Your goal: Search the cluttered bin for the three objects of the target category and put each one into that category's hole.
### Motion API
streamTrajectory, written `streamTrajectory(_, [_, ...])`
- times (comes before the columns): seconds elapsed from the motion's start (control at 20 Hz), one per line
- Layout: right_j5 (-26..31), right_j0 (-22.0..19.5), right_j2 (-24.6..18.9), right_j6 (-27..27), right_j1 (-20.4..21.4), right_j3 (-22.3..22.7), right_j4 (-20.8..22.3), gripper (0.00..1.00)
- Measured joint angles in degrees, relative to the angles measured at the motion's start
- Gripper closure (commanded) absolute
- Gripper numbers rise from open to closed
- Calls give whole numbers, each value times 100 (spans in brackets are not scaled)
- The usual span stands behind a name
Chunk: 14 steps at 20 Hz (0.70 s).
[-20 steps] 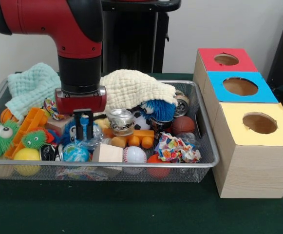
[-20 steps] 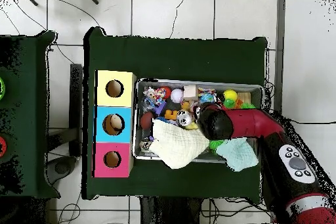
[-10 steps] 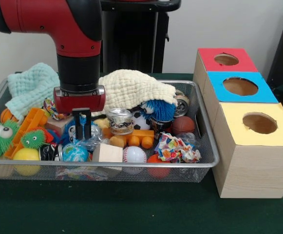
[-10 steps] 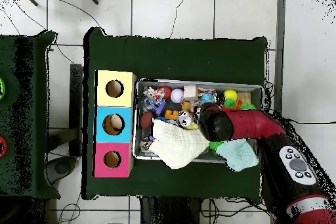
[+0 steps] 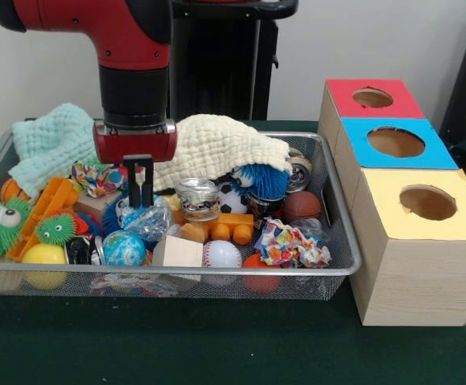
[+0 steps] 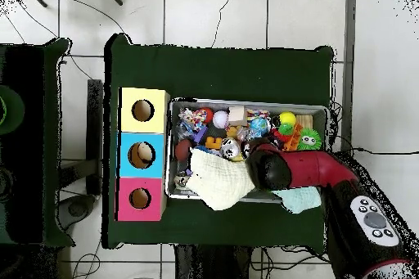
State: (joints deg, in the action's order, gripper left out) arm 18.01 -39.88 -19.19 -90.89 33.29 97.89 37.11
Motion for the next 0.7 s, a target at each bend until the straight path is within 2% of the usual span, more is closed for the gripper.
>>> streamTrajectory(0.25, [0,-12,31,0,327,416,-135,100])
streamTrajectory(0.7, [0,-47,41,0,556,698,-283,100])
